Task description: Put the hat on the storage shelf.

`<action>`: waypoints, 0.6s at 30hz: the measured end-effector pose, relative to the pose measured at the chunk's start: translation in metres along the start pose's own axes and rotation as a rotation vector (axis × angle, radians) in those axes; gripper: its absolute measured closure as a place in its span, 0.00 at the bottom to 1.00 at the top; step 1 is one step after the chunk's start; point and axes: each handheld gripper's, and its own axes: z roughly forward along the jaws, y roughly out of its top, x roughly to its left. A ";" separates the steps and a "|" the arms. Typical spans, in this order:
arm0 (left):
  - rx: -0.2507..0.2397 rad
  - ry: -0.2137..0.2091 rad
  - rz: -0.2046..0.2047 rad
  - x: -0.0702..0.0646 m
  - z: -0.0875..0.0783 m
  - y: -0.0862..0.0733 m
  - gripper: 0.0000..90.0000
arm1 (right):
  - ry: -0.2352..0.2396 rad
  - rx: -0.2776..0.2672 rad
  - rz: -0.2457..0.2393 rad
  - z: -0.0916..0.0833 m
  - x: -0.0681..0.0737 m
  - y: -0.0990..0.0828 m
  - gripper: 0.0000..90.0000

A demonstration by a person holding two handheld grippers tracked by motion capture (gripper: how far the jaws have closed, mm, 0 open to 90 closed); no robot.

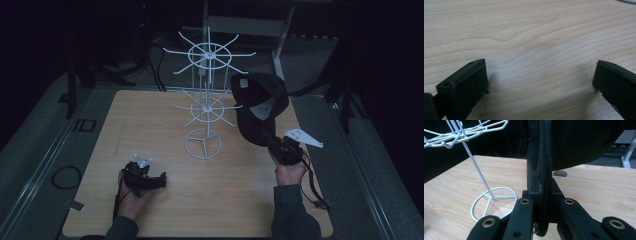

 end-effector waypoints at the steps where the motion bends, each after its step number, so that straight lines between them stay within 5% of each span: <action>1: 0.000 0.000 0.000 0.000 0.000 0.000 0.00 | -0.002 -0.001 -0.002 0.000 0.000 0.000 0.96; 18: -0.002 0.000 -0.001 0.000 0.000 0.000 0.00 | -0.018 -0.034 -0.038 -0.006 0.005 0.008 0.96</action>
